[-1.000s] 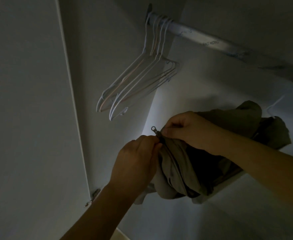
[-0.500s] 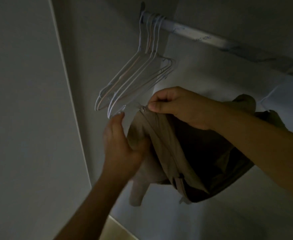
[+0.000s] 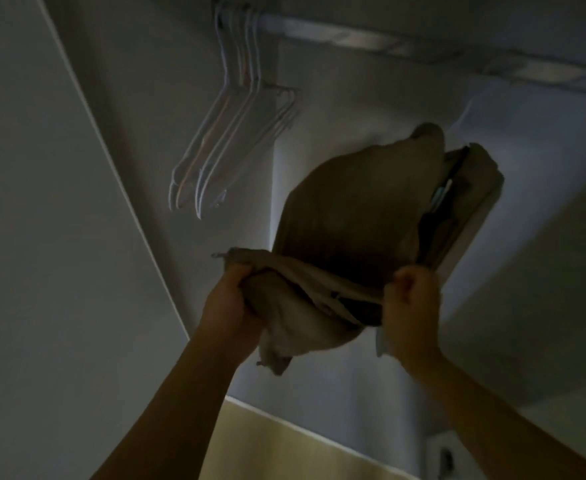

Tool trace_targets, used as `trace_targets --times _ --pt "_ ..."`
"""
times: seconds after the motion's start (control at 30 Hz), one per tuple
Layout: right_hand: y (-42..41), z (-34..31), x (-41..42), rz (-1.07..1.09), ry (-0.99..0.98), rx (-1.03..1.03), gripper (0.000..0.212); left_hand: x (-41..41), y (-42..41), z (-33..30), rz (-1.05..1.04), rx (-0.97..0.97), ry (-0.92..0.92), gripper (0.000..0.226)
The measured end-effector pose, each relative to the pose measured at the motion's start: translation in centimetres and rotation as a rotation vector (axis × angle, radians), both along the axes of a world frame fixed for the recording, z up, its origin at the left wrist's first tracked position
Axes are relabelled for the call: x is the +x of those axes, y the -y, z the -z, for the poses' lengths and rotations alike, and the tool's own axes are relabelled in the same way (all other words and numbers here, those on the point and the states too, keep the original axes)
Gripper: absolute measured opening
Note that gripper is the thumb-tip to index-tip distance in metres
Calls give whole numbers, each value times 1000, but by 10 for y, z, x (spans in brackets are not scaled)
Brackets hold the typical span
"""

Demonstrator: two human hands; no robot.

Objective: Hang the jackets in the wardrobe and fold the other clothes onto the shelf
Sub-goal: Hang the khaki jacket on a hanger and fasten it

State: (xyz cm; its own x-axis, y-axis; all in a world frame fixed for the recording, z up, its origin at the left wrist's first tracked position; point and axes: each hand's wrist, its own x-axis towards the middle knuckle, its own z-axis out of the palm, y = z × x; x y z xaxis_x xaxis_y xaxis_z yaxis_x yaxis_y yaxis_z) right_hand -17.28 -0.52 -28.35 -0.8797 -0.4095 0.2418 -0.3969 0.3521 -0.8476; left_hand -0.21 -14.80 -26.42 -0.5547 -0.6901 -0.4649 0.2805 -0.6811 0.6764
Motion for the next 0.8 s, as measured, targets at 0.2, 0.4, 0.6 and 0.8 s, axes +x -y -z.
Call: trace_targets --times 0.2,0.4,0.6,0.8 --pt "-7 33 9 -469 412 211 21 28 -30 32 26 124 -104 30" --pt "20 49 15 -620 328 462 35 30 -44 60 53 167 -55 41" --pt "29 70 6 -611 179 624 44 37 -53 91 8 130 -9 42" --pt "32 82 -3 -683 150 712 42 38 -62 101 24 69 40 42"
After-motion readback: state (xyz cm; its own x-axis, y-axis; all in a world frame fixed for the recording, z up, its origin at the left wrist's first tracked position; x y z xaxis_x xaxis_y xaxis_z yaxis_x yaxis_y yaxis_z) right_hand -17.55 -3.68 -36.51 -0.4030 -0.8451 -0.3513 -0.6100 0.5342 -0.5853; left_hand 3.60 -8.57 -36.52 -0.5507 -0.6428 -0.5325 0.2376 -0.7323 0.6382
